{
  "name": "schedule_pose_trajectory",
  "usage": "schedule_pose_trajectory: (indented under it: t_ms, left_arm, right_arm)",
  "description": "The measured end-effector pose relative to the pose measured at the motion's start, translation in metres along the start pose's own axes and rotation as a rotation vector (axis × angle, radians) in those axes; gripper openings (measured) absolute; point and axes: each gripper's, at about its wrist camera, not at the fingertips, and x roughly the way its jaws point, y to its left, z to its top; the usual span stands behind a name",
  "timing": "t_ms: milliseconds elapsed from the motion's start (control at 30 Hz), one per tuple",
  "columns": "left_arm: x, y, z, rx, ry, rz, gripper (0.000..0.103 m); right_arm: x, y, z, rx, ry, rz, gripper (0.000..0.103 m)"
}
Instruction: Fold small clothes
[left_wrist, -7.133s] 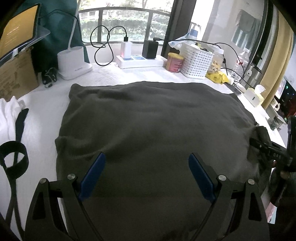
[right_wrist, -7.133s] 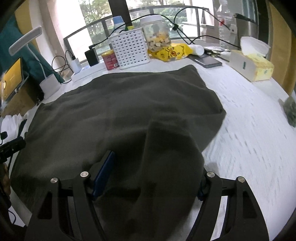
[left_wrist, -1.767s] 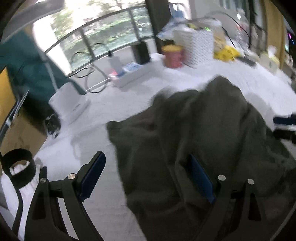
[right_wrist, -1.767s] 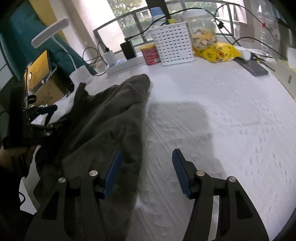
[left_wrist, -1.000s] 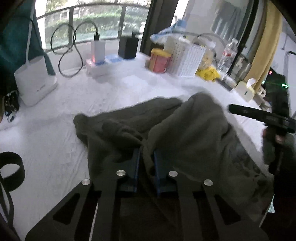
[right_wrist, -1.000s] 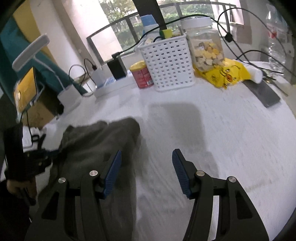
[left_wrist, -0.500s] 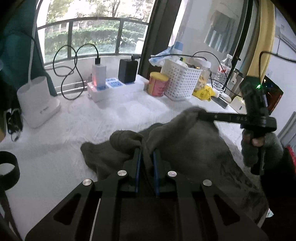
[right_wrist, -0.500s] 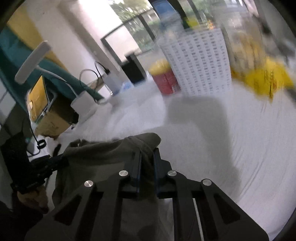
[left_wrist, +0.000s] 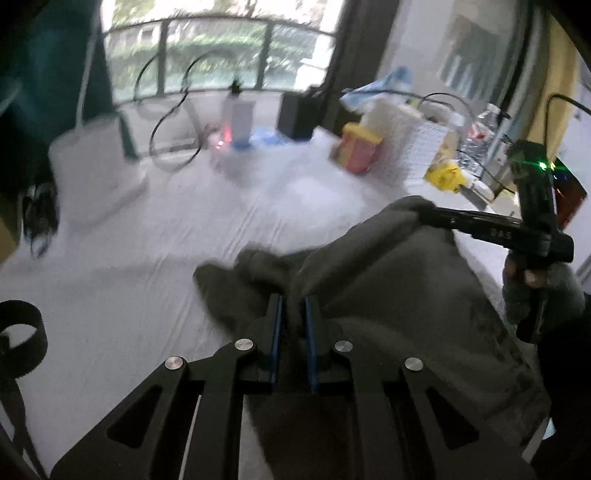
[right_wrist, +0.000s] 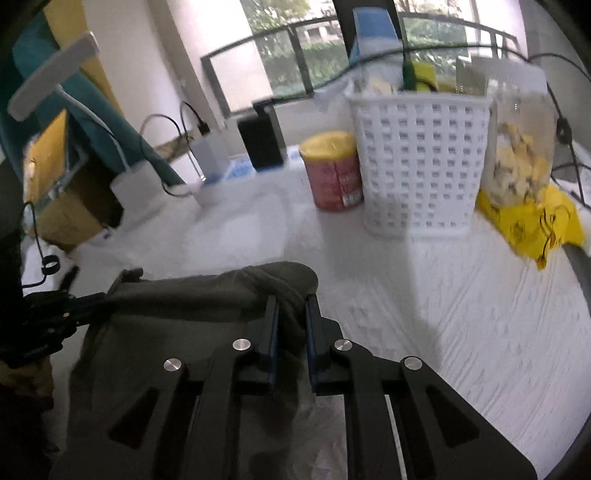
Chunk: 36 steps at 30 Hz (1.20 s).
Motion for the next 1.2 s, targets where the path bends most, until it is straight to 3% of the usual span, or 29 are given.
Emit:
schedule_pose_trajectory:
  t_ms: [67, 133, 233, 300, 333, 367, 467, 533, 567, 600, 633, 667, 800, 1067, 1200]
  left_arm:
    - [-0.001, 0.010, -0.003, -0.043, 0.018, 0.052, 0.011]
    - [-0.006, 0.021, -0.004, -0.088, 0.017, 0.047, 0.011]
    - [-0.013, 0.021, -0.001, -0.079, 0.004, 0.071, 0.011]
    - [-0.015, 0.015, 0.004, -0.062, -0.009, 0.069, 0.011]
    - [-0.015, 0.011, 0.007, -0.047, -0.016, 0.066, 0.011]
    - [-0.014, 0.009, 0.009, -0.036, -0.018, 0.061, 0.015]
    - [0.000, 0.005, 0.018, -0.019, -0.002, 0.054, 0.059]
    - [0.011, 0.006, 0.021, -0.011, 0.008, 0.073, 0.059]
    - [0.015, 0.007, 0.021, 0.002, 0.011, 0.083, 0.058]
    - [0.019, 0.008, 0.021, 0.014, 0.014, 0.093, 0.046]
    - [0.021, 0.008, 0.021, 0.026, 0.014, 0.093, 0.029]
    - [0.023, 0.008, 0.022, 0.039, 0.018, 0.107, 0.002]
    - [0.015, 0.018, 0.023, 0.029, -0.030, 0.174, 0.002]
    - [-0.002, 0.025, 0.017, -0.018, 0.005, 0.248, 0.005]
    - [-0.021, 0.021, 0.011, -0.038, -0.009, 0.248, 0.007]
  right_arm:
    - [0.000, 0.001, 0.000, -0.008, 0.001, -0.021, 0.021]
    - [-0.001, 0.001, -0.001, -0.005, 0.002, -0.026, 0.027]
    - [-0.007, 0.001, -0.003, -0.005, -0.005, -0.035, 0.031]
    - [-0.013, 0.001, -0.005, 0.000, -0.016, -0.042, 0.045]
    - [-0.016, 0.001, -0.005, 0.003, -0.023, -0.044, 0.046]
    - [-0.020, 0.000, -0.007, 0.007, -0.028, -0.048, 0.046]
    - [-0.029, -0.004, -0.011, 0.021, -0.034, -0.055, 0.046]
    - [-0.034, -0.005, -0.014, 0.031, -0.037, -0.056, 0.046]
    - [-0.036, -0.004, -0.015, 0.034, -0.038, -0.055, 0.046]
    - [-0.038, -0.005, -0.017, 0.037, -0.040, -0.056, 0.046]
    - [-0.041, -0.005, -0.019, 0.040, -0.041, -0.056, 0.046]
    - [-0.043, -0.006, -0.021, 0.043, -0.042, -0.056, 0.046]
    - [-0.051, -0.009, -0.030, 0.056, -0.039, -0.058, 0.046]
    - [-0.063, -0.006, -0.049, 0.055, -0.021, -0.064, 0.046]
    - [-0.076, -0.004, -0.057, 0.060, -0.031, -0.066, 0.046]
